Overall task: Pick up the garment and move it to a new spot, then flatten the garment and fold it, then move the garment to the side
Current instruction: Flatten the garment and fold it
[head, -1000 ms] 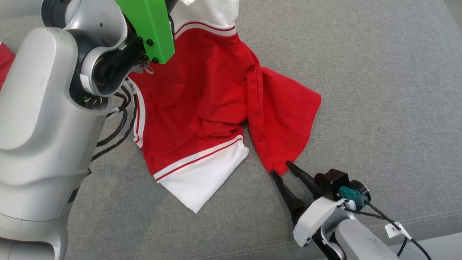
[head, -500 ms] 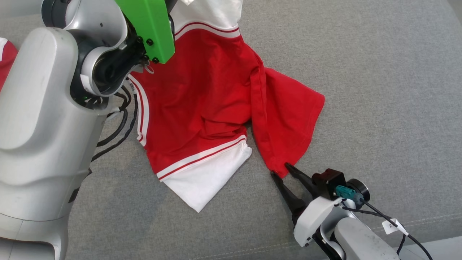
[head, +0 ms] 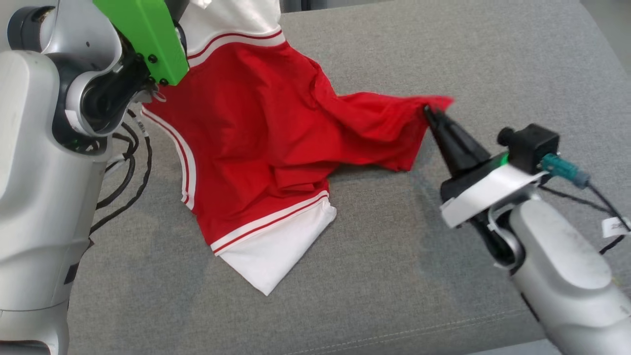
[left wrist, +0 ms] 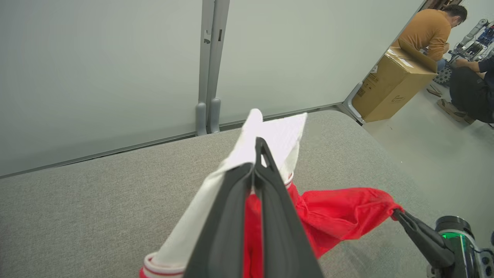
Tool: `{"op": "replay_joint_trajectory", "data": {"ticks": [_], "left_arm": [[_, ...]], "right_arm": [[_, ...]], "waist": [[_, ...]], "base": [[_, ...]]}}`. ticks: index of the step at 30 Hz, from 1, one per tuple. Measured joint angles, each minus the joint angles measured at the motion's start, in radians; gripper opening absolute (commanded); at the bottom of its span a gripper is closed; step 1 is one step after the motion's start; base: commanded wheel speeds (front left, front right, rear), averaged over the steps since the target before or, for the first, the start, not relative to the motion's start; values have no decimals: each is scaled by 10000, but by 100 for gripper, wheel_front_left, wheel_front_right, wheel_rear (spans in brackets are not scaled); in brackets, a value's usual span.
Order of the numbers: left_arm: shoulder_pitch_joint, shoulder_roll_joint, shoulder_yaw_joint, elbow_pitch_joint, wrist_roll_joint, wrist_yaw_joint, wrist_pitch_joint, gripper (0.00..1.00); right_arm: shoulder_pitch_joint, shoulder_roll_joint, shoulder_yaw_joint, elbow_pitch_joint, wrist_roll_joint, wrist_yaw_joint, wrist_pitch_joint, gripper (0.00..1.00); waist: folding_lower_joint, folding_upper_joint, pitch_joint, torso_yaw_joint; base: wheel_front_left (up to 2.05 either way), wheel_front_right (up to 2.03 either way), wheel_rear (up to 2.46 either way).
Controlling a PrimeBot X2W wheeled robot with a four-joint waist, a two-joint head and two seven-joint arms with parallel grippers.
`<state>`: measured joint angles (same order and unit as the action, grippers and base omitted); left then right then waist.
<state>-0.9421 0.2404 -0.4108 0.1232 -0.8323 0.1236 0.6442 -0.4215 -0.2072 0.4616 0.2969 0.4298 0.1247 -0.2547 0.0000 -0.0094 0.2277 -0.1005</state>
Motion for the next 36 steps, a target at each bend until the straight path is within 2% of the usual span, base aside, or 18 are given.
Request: {"op": "replay_joint_trajectory", "data": {"ticks": [2, 3, 7, 12, 16, 18, 19, 22, 26, 29, 31, 34, 36], "left_arm": [[185, 69, 102, -36, -2, -2, -29, 0], [185, 69, 102, -36, -2, -2, -29, 0], [650, 477, 362, -194, -58, -4, -130, 0], [1059, 706, 859, -1099, -443, -15, -215, 0], [1374, 548, 901, -2109, -1093, -17, 19, 0], [1445, 546, 980, -3173, -1599, -17, 410, 0], [1445, 546, 980, -3173, -1599, -17, 410, 0], [1440, 564, 1160, -4382, -2130, -15, 901, 0], [1332, 851, 1513, -5417, -2130, -10, 1480, 0], [1188, 1137, 1871, -5379, -2117, -2, 1812, 0], [1192, 1189, 1985, -4832, -2117, 4, 2000, 0], [1231, 1170, 1879, -3634, -2088, 4, 2320, 0], [1231, 1197, 1463, -2869, -1804, 6, 2491, 0]], "right_arm": [[-66, -583, -109, -326, 313, 0, 2, 0], [-66, -583, -109, -326, 313, 0, 2, 0], [0, -1365, -96, -1166, 1181, 0, 280, 0], [506, -2188, -192, -2447, 2426, 0, 807, 0], [1330, -2872, -1367, -3716, 3678, 0, 823, 0], [1938, -3747, -2347, -4598, 4439, -4, 907, 0], [1938, -3747, -2347, -4598, 4439, -4, 907, 0], [2336, -4159, -2780, -5806, 5275, -2, 1212, 0], [2728, -5007, -3319, -6525, 6080, -2, 2176, 0], [2766, -5321, -3342, -6521, 6706, -4, 2865, 0], [2708, -5497, -3166, -6322, 6828, -4, 3375, 0], [2140, -5392, -2658, -5914, 7315, -4, 3990, 0], [1514, -5112, -2299, -5536, 7379, -4, 4353, 0]], "waist": [[0, 0, -136, -57], [0, 0, -136, -57], [0, 0, -447, -155], [0, 0, -884, -256], [0, 0, -1198, -269], [0, 0, -1347, -159], [0, 0, -1347, -159], [0, 0, -1388, -4], [0, 0, -1229, 128], [0, 0, -960, 173], [0, 0, -737, 190], [0, 0, -381, 221], [0, 0, -136, 242]], "base": [[0, 0, 0], [0, 0, 0], [0, 0, 0], [0, 0, 0], [0, 0, 0], [0, 0, 0], [0, 0, 0], [0, 0, 0], [0, 0, 0], [0, 0, 0], [0, 0, 0], [0, 0, 0], [0, 0, 0]]}}
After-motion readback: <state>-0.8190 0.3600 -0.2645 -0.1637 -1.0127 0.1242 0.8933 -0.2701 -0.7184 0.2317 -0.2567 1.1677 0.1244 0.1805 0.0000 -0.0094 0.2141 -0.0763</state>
